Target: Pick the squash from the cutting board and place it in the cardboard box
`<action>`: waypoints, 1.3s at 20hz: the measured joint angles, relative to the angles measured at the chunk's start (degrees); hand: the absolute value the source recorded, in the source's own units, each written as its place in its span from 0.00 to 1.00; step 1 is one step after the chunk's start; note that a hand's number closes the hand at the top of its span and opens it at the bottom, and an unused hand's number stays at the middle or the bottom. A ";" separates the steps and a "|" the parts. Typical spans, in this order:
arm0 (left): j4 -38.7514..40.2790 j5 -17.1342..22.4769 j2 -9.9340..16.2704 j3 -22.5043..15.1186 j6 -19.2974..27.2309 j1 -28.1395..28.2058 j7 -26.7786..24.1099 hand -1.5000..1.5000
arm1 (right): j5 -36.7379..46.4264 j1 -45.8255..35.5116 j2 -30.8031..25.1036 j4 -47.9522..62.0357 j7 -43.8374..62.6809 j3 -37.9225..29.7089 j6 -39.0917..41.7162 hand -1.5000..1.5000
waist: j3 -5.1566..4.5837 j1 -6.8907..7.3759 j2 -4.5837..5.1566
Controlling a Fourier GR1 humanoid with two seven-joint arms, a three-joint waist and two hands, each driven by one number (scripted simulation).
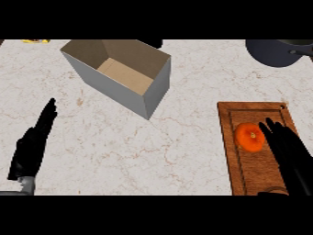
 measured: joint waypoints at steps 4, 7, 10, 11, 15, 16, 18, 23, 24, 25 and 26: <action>-1.47 -1.81 -1.55 0.60 -0.47 0.76 1.03 0.50 | 2.18 0.97 2.22 0.77 -1.26 0.05 0.06 0.00 | 0.02 -0.04 0.00; -0.71 -2.63 -2.40 1.40 -1.54 0.46 0.48 0.50 | 2.28 0.03 3.28 3.26 -3.54 -1.49 -0.23 0.00 | 0.02 -0.05 0.01; -2.21 -3.58 -3.14 1.88 -2.24 1.84 0.97 0.50 | 3.26 -0.57 4.83 4.40 -4.42 -2.06 -0.28 0.00 | 0.02 0.00 0.00; -2.68 -3.56 -3.07 2.47 -2.82 1.70 1.39 0.50 | 3.56 -0.73 5.36 4.92 -4.75 -2.37 -0.45 0.00 | 0.01 0.00 0.00; -2.87 -4.58 -4.21 3.35 -3.63 1.83 1.43 0.50 | 4.99 -2.01 7.44 7.54 -5.98 -2.79 -1.03 0.00 | -0.03 -0.01 -0.02; -1.38 -5.20 -4.95 3.41 -3.36 1.24 0.54 0.50 | 4.86 -1.83 7.56 7.27 -6.34 -3.08 -0.69 0.00 | -0.02 -0.05 -0.01; -1.71 -5.62 -5.45 3.73 -3.95 0.74 1.36 0.50 | 4.70 -3.20 8.25 8.64 -7.01 -4.08 -0.27 0.00 | -0.06 -0.05 -0.03; -0.91 -5.71 -5.66 6.08 -5.72 -0.43 1.37 0.50 | 6.63 -3.84 10.25 10.17 -7.54 -4.20 -0.11 0.00 | -0.18 -0.09 -0.10; -0.20 -6.21 -6.18 6.07 -5.71 -0.64 0.91 0.50 | 6.46 -4.35 10.37 10.48 -7.89 -4.73 0.30 0.00 | -0.17 -0.09 -0.10; -0.07 -5.90 -6.16 6.52 -6.33 -0.03 0.19 0.50 | 6.63 -4.65 10.63 11.42 -8.39 -5.02 -0.08 0.00 | -0.21 -0.07 -0.12; 0.60 -6.08 -6.33 6.86 -6.40 -0.81 0.24 0.50 | 6.56 -5.75 10.84 12.68 -8.75 -5.55 0.06 0.00 | -0.22 -0.07 -0.12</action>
